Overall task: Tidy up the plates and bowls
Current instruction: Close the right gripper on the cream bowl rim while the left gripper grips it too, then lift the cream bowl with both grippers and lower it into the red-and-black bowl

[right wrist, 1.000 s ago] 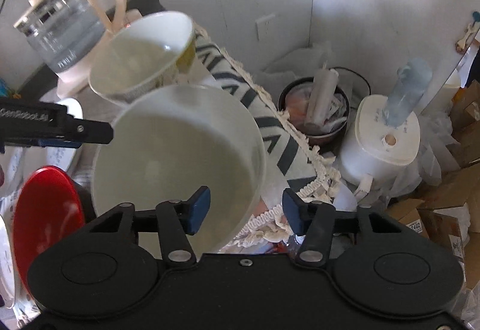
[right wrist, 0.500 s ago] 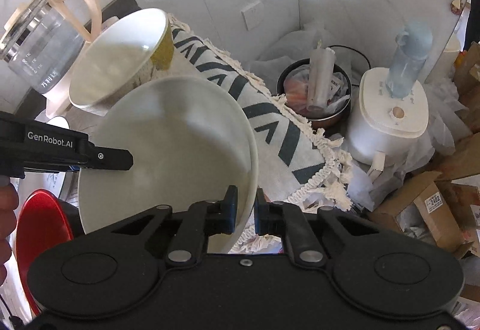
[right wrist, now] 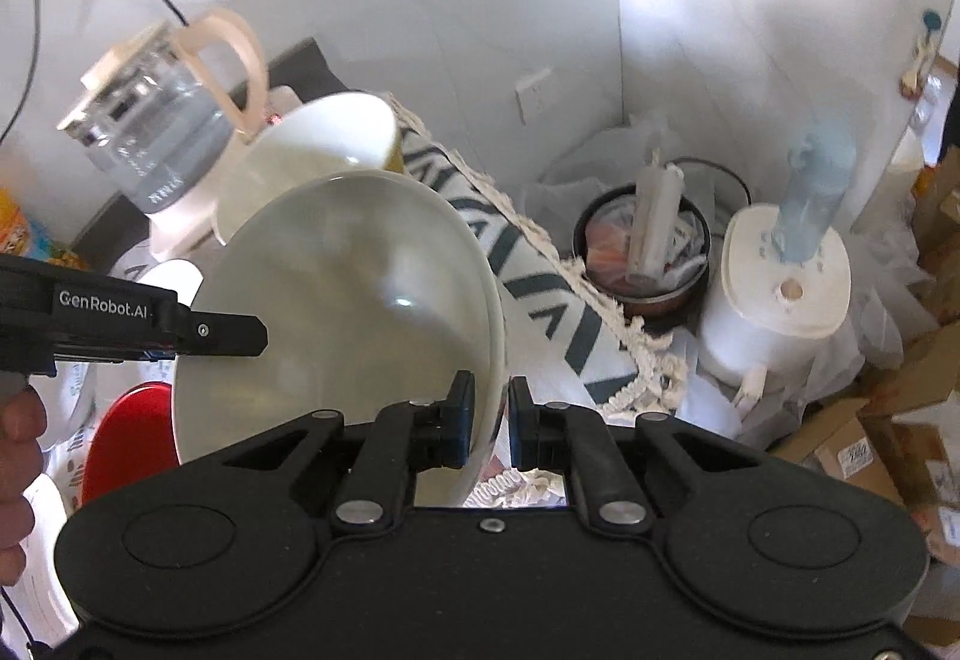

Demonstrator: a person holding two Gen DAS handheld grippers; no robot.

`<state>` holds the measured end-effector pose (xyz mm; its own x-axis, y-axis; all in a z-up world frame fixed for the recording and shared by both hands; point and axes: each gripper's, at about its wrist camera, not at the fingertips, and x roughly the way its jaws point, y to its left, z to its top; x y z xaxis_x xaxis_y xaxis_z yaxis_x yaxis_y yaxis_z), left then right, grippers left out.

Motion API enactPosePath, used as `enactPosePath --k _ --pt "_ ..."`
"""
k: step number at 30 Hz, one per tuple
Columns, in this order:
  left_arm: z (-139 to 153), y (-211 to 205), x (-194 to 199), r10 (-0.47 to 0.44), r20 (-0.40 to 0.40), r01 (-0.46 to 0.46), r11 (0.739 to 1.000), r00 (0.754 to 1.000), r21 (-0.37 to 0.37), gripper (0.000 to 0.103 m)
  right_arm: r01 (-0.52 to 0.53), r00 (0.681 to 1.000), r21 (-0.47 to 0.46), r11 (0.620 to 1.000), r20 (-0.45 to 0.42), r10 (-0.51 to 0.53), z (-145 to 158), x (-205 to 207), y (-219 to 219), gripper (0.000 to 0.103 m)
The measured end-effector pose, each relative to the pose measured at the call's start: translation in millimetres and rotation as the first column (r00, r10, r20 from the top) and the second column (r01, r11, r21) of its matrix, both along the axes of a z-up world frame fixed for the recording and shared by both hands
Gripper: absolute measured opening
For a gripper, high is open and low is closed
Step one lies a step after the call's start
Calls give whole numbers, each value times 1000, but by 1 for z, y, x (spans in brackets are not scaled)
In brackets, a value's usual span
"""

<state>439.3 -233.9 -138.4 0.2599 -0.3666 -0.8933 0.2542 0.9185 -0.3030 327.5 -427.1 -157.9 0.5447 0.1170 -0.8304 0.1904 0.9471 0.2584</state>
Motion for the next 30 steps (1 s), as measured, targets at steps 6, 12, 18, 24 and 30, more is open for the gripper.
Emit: enactPosePath --k 6,12,18,24,30 --pt "21 16 -13 62 33 -61 998 998 -25 15 -9 999 34 999 34 7 18 -4 3 13" --pt "34 37 -28 133 44 -131 990 990 -45 15 -45 996 52 998 78 41 32 -8 14 13" --pt "48 59 -39 183 68 -180 983 981 -46 15 -118 988 36 992 104 114 45 -7 34 13" --pt "48 82 -46 260 64 -257 965 963 -44 15 -167 981 56 984 112 160 45 0 51 13" --pt "45 107 -53 308 57 -306 951 950 -36 16 -223 970 66 973 112 215 45 2 72 13"
